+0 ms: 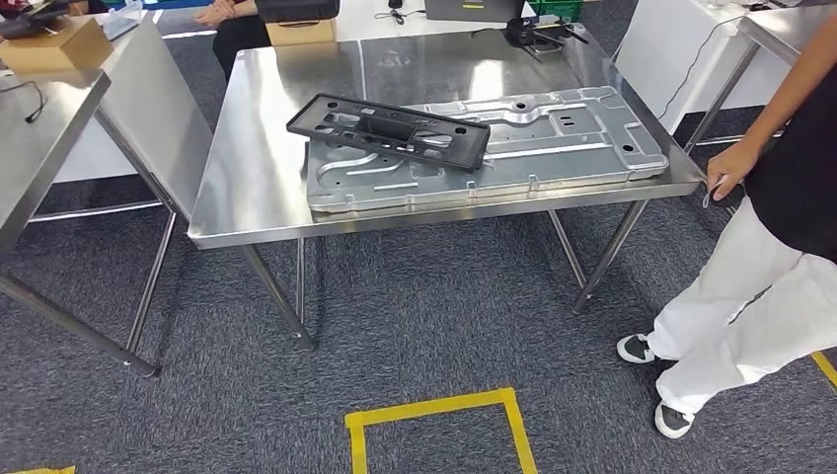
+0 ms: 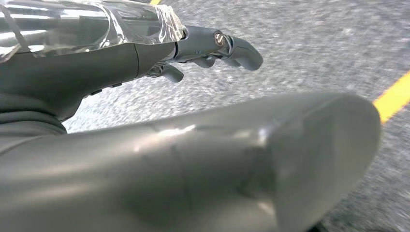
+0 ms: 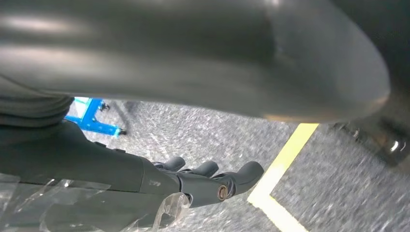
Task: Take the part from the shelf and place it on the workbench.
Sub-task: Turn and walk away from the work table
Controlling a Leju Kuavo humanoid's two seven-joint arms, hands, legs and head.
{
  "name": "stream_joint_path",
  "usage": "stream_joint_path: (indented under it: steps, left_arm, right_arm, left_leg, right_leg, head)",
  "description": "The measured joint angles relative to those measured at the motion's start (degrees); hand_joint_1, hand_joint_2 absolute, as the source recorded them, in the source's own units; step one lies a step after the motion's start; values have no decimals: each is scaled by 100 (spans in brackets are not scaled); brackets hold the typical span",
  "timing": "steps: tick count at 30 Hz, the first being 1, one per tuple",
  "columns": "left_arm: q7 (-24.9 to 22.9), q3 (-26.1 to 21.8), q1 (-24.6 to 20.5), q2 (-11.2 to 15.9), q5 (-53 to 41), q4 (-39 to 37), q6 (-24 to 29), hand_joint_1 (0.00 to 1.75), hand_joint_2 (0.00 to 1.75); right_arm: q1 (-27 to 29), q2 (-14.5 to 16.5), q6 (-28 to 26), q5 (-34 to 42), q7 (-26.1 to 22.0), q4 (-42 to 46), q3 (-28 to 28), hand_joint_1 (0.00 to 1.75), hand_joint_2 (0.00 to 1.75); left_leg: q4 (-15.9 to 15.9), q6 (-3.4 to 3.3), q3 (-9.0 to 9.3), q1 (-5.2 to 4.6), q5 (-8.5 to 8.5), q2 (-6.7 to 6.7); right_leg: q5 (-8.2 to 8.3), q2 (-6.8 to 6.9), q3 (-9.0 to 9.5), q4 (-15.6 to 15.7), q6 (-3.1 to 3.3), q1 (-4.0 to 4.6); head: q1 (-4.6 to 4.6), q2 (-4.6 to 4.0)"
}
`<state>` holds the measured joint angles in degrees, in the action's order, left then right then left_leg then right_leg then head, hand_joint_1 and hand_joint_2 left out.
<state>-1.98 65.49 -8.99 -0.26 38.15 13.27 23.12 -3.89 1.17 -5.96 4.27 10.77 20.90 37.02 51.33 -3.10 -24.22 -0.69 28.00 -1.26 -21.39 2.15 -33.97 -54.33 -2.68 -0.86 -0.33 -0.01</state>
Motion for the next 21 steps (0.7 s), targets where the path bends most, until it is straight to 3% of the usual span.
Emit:
stream_joint_path:
  steps: [2, 4, 5, 6, 7, 8, 10, 12, 14, 16, 17, 19, 21]
  left_arm:
    - [-33, -12, 40, 10, 10, -1, 7, 0, 0]
    - [-65, -18, 63, 21, 14, -2, 7, 0, 0]
    - [-81, -19, 74, 24, 9, -2, 6, 0, 0]
    - [-111, -19, 88, 24, 4, -2, 3, 0, 0]
    - [-142, -19, 108, 24, -5, -2, -2, 0, 0]
    - [-165, -19, 127, 24, -15, -2, -4, 0, 0]
    - [-185, -19, 137, 25, -40, -2, -2, 0, 0]
    - [-183, -19, 111, 27, -60, -2, 6, 0, 0]
    - [-181, -19, 99, 31, -80, -2, 12, 0, 0]
    - [-175, -17, 104, 43, -92, -1, 19, 0, 0]
    - [-170, -17, 95, 48, -93, -1, 23, 0, 0]
    - [-162, -16, 59, 51, -93, 0, 34, 0, 0]
    - [-162, -16, 44, 52, -95, 0, 41, 0, 0]
  right_arm:
    - [3, 63, -39, -32, -80, -110, -62, 0, 0]
    - [13, 116, -81, -59, -125, -216, -103, 0, 0]
    - [18, 138, -106, -66, -139, -263, -125, 0, 0]
    - [21, 156, -137, -69, -149, -304, -147, 0, 0]
    - [22, 173, -172, -68, -156, -337, -168, 0, 0]
    - [23, 184, -204, -63, -165, -365, -184, 0, 0]
    - [23, 198, -256, -53, -179, -420, -208, 0, 0]
    - [28, 212, -290, -44, -184, -473, -225, 0, 0]
    - [29, 234, -304, -37, -172, -512, -231, 0, 0]
    - [24, 255, -304, -34, -151, -539, -233, 0, 0]
    - [21, 263, -304, -37, -140, -552, -233, 0, 0]
    - [21, 276, -303, -46, -125, -573, -234, 0, 0]
    - [21, 284, -302, -54, -103, -600, -234, 0, 0]
  left_leg:
    - [-18, -83, -55, 16, -103, 52]
    - [-14, -130, -144, 19, -187, 110]
    - [-10, -136, -188, 15, -223, 143]
    - [-4, -129, -226, 13, -253, 181]
    - [4, -117, -252, 13, -275, 220]
    - [15, -104, -271, 16, -291, 264]
    - [73, -75, -300, 13, -299, 357]
    - [165, -30, -380, 3, -300, 450]
    - [213, 33, -469, 13, -323, 547]
    - [321, 99, -554, 34, -265, 521]
    - [525, 137, -660, 43, -145, 451]
    - [1277, 218, -1027, 68, 229, 285]
    - [1991, 268, -1372, 100, 467, 231]
  right_leg:
    - [-260, -67, -126, -319, -46, -14]
    - [-785, -154, -415, -1111, -71, -17]
    - [-992, -171, -541, -1504, -82, -18]
    - [-1090, -178, -585, -1735, -89, -17]
    - [-1066, -183, -508, -1727, -91, -19]
    - [-941, -201, -310, -1477, -88, -23]
    - [-632, -375, 246, -614, -68, -37]
    - [-522, -549, 536, -67, -36, -51]
    - [-535, -511, 529, -3, 14, -39]
    - [-509, -385, 512, 7, 84, -41]
    - [-498, -317, 505, 15, 115, -52]
    - [-494, -183, 490, 17, 148, -56]
    - [-496, -48, 481, 16, 151, -52]
  head:
    - [2, -1]
    - [5, -1]
    - [7, -1]
    - [6, 0]
    - [7, 0]
    - [7, 1]
    - [7, 0]
    - [1, 0]
    - [-3, 1]
    - [-5, 1]
    - [-13, 1]
    - [-30, 1]
    - [-30, 1]
